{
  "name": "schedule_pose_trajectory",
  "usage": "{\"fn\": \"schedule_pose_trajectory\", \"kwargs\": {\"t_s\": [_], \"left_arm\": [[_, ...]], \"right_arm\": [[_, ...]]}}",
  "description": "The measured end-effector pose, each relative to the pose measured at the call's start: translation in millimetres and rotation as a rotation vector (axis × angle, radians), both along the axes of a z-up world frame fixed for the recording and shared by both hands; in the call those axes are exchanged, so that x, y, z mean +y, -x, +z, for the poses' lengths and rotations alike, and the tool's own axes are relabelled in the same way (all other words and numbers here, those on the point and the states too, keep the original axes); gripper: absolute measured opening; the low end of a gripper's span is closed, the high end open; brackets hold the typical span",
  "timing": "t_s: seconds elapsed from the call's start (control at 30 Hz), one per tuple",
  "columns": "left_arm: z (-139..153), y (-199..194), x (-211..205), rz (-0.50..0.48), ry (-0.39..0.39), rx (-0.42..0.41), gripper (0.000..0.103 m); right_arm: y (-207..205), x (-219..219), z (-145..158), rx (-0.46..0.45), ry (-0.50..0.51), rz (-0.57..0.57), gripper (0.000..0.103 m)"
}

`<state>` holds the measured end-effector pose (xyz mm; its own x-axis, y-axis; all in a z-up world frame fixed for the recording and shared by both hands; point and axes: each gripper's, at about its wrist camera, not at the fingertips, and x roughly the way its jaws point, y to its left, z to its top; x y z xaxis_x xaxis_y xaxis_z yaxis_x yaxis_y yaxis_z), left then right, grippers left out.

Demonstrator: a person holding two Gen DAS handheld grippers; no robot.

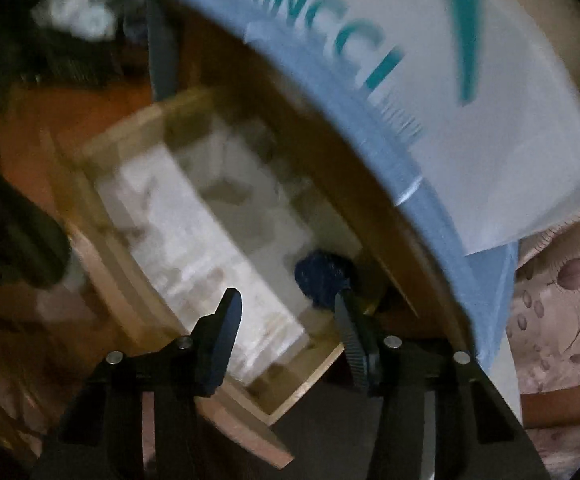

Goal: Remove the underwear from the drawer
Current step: 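Withdraw the open right tool from the box toward the drawer, then lower the right tool into the drawer toward the dark blue lace underwear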

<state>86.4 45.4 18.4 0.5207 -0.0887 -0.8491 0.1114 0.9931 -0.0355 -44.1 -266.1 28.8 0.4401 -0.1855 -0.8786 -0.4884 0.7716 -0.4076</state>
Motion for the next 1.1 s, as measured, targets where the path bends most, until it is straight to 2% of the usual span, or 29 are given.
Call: {"fn": "schedule_pose_trajectory", "kwargs": {"t_s": [0.07,0.23,0.4,0.5,0.67,0.8,0.97,1.1], "left_arm": [[1.2,-0.9,5.1,0.011,0.012,0.0,0.051],[1.4,-3.4,10.8,0.032,0.03,0.012,0.051],[-0.5,-5.6,11.5,0.028,0.031,0.026,0.051],[-1.9,-5.8,9.2,0.025,0.018,0.029,0.051],[-5.9,-5.1,4.6,0.015,0.015,0.046,0.051],[-6.3,-5.2,4.2,0.018,0.007,0.04,0.051],[-8.2,-6.8,7.4,0.028,0.018,0.052,0.051],[-10.6,-7.6,6.7,0.021,0.018,0.064,0.051]], "right_arm": [[-7.6,-0.7,-24.7,0.032,0.078,0.03,0.041],[-22.0,-0.5,-67.5,0.097,0.181,0.075,0.039],[-26.6,5.9,-112.9,0.134,0.368,0.188,0.039],[-30.1,8.2,-135.7,0.146,0.48,0.25,0.04],[-29.6,6.9,-161.0,0.189,0.584,0.337,0.04],[-36.8,5.3,-164.7,0.213,0.563,0.348,0.046],[-53.0,1.2,-160.7,0.198,0.538,0.319,0.046],[-60.4,2.0,-166.1,0.204,0.56,0.338,0.048]]}}
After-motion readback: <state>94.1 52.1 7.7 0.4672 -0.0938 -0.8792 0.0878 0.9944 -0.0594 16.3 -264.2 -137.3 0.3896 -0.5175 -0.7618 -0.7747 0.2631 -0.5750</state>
